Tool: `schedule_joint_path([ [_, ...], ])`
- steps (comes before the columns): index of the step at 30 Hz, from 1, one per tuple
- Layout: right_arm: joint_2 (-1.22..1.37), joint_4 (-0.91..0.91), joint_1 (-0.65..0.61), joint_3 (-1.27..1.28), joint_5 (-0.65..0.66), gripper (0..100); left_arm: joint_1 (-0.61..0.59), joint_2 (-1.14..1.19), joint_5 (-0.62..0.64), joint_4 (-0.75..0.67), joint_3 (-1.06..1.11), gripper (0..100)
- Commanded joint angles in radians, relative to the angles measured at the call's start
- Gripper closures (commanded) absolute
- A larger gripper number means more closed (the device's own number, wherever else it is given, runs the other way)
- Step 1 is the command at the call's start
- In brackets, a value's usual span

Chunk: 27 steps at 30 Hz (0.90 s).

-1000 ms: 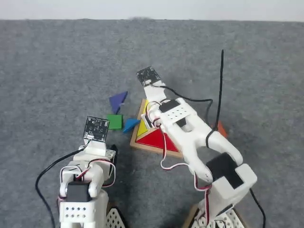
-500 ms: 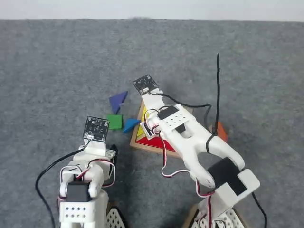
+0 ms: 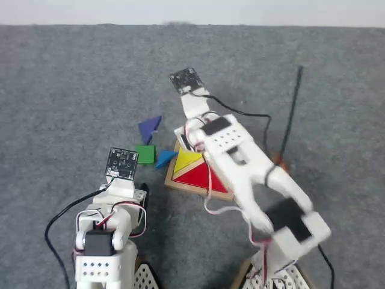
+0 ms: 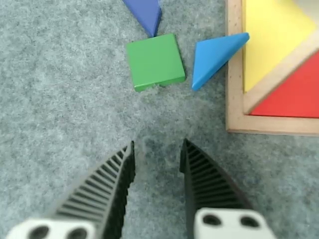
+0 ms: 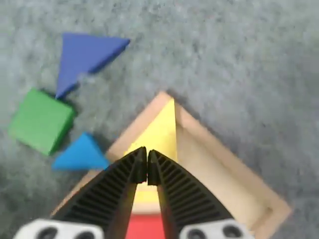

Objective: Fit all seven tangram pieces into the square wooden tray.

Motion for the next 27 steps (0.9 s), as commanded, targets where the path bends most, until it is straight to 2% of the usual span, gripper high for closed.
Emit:
schedule_joint_path([
  [1,0.119,0.021,0.010,-0.141,0.017,99.1,-0.002,-0.017,-0.003,0.005,-0.016,85],
  [8,0.133,0.099,0.012,-0.084,0.052,99.1,-0.002,-0.017,-0.003,0.005,-0.016,85],
  [16,-0.044,-0.027,-0.071,0.187,0.057,99.2,-0.002,-0.017,-0.003,0.005,-0.016,85],
  [20,-0.070,-0.059,-0.076,0.187,0.057,99.2,-0.002,-0.017,-0.003,0.005,-0.016,85],
  [27,0.047,-0.051,-0.082,0.104,0.060,99.2,-0.002,-0.017,-0.003,0.005,-0.016,85],
])
